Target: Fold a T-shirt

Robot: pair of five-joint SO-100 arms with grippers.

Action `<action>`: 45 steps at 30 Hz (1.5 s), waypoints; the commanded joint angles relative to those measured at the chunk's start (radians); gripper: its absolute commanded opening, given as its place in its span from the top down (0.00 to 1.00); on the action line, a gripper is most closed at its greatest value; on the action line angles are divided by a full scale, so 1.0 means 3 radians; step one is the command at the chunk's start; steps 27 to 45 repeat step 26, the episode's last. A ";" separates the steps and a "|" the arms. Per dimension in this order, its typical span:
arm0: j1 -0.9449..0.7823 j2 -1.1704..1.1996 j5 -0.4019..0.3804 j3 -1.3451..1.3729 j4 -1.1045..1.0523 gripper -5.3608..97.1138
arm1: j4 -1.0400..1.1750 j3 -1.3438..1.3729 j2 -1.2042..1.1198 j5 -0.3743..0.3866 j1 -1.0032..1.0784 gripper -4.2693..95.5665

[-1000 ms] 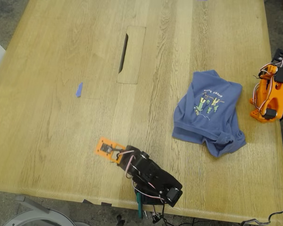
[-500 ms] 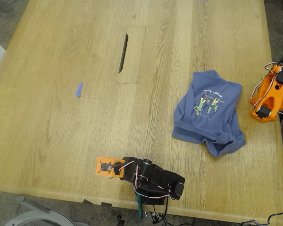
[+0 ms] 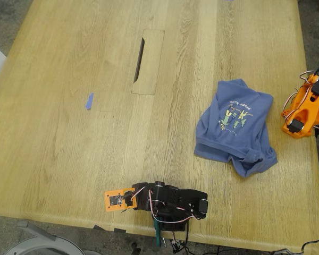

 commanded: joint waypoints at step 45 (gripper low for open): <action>-0.0261 0.0399 -0.0087 0.0665 -0.0573 0.95 | -0.0394 0.0578 0.0031 0.0041 0.0245 0.96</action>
